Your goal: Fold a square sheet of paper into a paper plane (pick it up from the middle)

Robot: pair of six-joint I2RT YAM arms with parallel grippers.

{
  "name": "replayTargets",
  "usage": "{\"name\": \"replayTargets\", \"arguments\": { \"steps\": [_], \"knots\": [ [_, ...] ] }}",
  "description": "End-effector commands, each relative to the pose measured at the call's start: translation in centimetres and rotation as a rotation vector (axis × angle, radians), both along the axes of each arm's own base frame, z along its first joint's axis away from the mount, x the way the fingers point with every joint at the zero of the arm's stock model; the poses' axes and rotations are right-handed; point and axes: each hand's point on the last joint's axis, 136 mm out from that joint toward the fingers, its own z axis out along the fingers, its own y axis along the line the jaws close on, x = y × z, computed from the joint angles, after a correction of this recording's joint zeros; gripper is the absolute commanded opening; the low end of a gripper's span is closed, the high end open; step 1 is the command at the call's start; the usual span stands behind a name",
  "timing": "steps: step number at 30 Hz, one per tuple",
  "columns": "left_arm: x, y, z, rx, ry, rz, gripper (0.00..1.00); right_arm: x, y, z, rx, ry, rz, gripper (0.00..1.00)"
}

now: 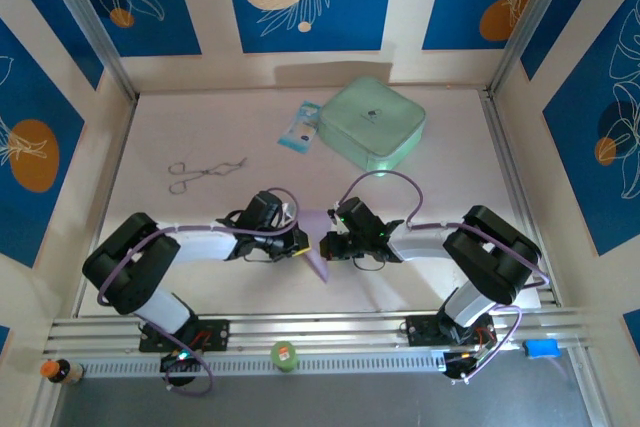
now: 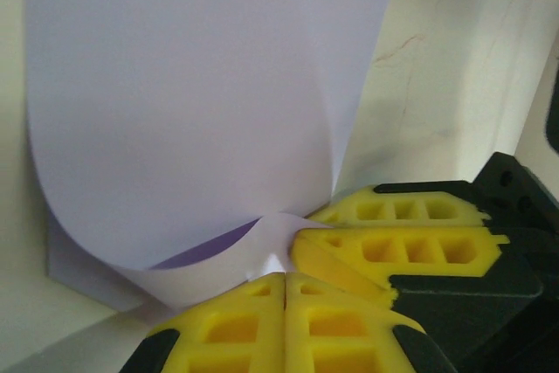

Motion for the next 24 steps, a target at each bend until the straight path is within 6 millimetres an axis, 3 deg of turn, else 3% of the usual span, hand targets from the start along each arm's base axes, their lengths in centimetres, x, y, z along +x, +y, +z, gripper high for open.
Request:
{"name": "replayTargets", "arguments": {
  "steps": [1,15,19,24],
  "knots": [
    [-0.3,0.5,-1.1,0.037,0.0,0.004,0.0,-0.5,-1.0,-1.7,-0.074,0.04,-0.021,0.02],
    [-0.7,1.7,-3.3,0.121,0.02,0.011,0.0,-0.5,-0.8,-1.4,-0.061,0.04,-0.013,0.04],
    [-0.9,2.1,-3.8,0.137,0.034,0.016,0.0,-0.4,-0.4,-0.5,-0.042,0.034,-0.008,0.09],
    [-1.0,2.3,-3.8,0.149,0.033,0.016,0.0,0.0,-0.2,1.8,-0.018,0.013,-0.011,0.23]
  ]
}}
